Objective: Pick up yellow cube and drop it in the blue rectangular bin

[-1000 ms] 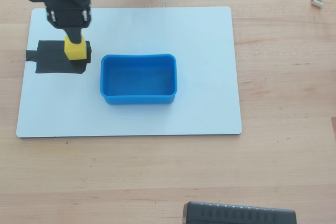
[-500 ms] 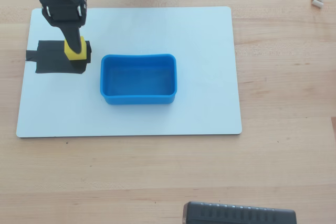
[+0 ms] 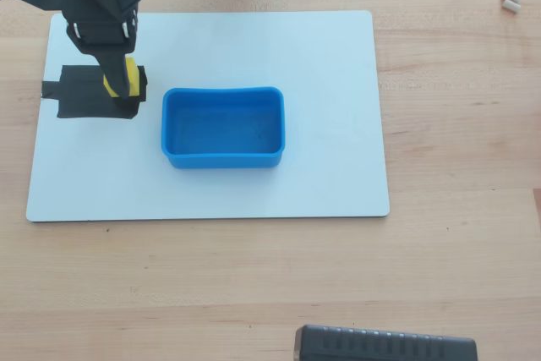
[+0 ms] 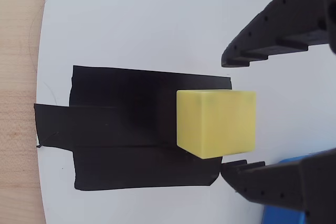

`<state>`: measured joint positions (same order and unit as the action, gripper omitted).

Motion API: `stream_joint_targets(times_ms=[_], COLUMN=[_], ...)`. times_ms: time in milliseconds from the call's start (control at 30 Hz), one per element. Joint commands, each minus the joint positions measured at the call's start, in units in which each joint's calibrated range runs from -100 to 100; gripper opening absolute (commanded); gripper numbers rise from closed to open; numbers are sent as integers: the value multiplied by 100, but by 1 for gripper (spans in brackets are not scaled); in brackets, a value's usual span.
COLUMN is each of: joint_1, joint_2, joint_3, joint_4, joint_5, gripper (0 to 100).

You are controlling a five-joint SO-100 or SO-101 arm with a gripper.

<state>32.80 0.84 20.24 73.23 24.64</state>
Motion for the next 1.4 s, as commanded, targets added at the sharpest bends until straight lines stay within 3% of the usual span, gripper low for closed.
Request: stream_joint_targets(times_ms=[0,200,433,733,967,1367], joint_1=[30,-21,-296,-1565,-2526,-2706], joint_2=[41,97,-758,-2021,-2764,-2978], joint_3=[-497,-470,-560,-660,-297,1567], joint_4=[-156,-205,629,1603,1050,-1171], joint_5=[-10,-34,-234,-1040,-1607,-1621], gripper=[30,14,14,14,14,14])
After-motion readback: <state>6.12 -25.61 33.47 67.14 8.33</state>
